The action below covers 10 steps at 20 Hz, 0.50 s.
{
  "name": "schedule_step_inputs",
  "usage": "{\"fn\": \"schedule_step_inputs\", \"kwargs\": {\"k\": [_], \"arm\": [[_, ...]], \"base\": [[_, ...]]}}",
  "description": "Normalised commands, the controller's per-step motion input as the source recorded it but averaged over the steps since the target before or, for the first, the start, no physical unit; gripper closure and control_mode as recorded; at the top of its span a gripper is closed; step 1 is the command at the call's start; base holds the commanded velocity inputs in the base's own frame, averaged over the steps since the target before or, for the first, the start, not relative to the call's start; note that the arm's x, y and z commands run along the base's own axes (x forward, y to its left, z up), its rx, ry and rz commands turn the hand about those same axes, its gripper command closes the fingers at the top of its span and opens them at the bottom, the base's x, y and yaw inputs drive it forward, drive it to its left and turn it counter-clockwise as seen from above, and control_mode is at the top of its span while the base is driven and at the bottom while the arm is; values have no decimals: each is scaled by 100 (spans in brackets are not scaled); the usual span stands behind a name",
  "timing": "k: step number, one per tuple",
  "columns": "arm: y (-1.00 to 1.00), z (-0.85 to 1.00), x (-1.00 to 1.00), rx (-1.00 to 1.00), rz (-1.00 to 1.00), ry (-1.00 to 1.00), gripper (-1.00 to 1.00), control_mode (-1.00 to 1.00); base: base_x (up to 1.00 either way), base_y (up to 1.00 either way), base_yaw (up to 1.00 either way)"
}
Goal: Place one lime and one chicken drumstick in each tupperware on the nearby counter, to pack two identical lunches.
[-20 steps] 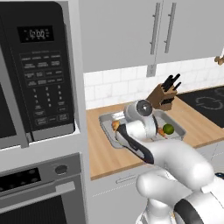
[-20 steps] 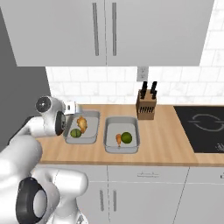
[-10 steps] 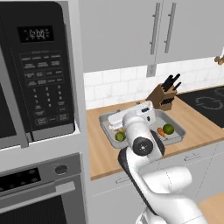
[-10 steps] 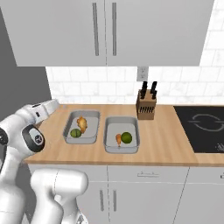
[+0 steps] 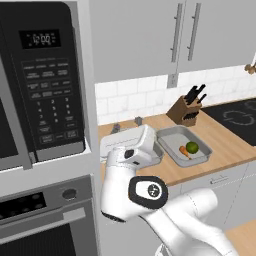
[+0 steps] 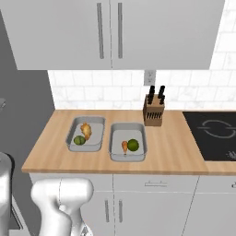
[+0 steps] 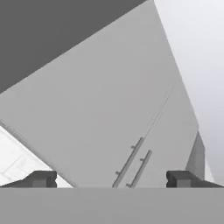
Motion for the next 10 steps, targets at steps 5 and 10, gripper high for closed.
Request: {"fn": "schedule_step_inputs", "kwargs": {"k": [5, 10], "arm": [[-85, -75, -96, -4, 0, -57, -100, -100], [-100, -86, -100, 1, 0, -65, -100, -100]], "base": [[0, 0, 0], [0, 0, 0]]}}
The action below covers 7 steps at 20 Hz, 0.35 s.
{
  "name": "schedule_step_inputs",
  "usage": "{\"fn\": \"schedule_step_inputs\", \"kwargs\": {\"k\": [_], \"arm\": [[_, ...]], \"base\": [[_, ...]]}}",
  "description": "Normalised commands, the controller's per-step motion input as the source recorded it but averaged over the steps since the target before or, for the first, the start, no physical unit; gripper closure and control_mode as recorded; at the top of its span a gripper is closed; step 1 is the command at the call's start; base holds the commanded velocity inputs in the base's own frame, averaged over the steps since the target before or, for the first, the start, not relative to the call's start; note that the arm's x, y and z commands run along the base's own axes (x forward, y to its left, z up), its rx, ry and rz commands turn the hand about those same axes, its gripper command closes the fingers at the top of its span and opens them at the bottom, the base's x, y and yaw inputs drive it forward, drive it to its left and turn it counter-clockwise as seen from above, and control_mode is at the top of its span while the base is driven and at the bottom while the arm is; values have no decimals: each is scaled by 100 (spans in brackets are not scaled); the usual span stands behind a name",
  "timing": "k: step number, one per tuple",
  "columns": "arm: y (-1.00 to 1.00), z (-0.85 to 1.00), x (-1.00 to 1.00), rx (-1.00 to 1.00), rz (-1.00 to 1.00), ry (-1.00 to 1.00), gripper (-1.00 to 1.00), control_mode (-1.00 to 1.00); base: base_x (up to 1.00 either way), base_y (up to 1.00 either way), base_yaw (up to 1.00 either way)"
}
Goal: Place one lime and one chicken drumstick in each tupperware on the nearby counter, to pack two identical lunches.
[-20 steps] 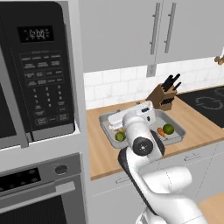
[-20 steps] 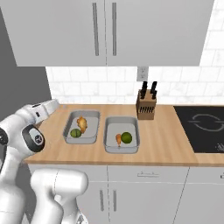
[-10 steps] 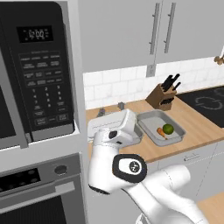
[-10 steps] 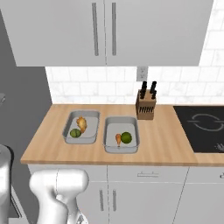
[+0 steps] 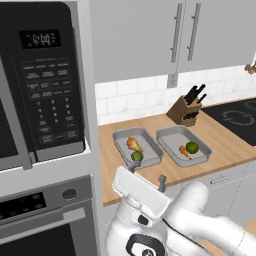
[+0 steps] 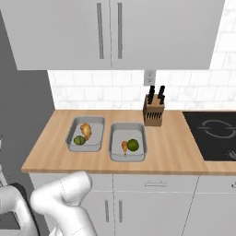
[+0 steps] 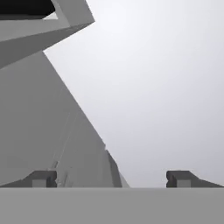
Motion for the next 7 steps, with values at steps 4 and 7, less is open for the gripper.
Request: {"fn": "schedule_step_inputs", "kwargs": {"k": [4, 7], "arm": [[-100, -58, -72, 20, -3, -47, -100, -100], [-88, -49, -14, 40, -6, -8, -100, -100]], "base": [[0, 0, 0], [0, 0, 0]]}}
